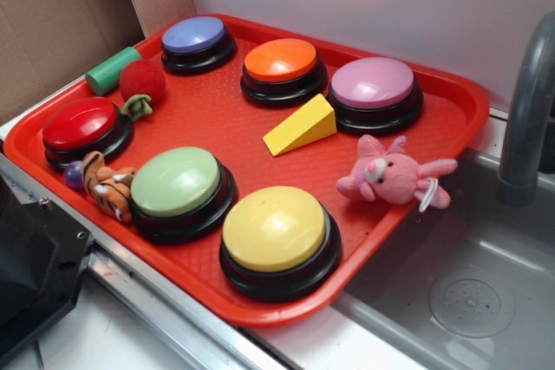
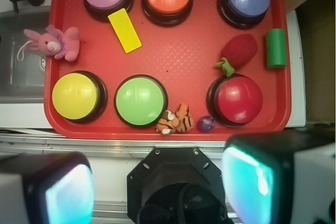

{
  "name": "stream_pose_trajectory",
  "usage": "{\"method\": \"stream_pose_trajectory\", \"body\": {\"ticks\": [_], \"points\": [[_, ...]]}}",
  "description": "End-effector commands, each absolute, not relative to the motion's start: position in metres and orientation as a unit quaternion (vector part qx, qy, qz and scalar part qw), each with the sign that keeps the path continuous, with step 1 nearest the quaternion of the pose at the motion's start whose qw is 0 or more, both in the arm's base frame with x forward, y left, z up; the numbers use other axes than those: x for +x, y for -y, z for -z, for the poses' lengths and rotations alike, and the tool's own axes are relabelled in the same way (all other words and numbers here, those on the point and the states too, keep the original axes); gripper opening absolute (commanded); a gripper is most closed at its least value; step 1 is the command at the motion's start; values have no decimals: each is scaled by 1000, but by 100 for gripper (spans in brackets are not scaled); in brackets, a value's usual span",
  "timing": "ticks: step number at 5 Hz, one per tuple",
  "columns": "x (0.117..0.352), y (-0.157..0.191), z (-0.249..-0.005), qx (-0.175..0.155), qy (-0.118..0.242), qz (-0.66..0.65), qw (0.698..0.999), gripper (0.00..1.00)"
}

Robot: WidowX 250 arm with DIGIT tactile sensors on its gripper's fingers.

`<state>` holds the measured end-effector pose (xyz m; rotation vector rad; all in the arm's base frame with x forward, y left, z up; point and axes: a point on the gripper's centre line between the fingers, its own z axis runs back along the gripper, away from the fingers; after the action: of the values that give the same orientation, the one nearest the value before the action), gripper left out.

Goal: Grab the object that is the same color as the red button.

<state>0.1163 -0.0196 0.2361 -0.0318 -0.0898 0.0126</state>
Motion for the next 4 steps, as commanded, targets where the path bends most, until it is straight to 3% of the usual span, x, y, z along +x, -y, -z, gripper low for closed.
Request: {"method": "stream_pose_trajectory", "body": {"ticks": [1,4], "points": [[116,20,-236,-16,45,-6,999,100],[166,-48,-172,15,62,-199,978,100]]}}
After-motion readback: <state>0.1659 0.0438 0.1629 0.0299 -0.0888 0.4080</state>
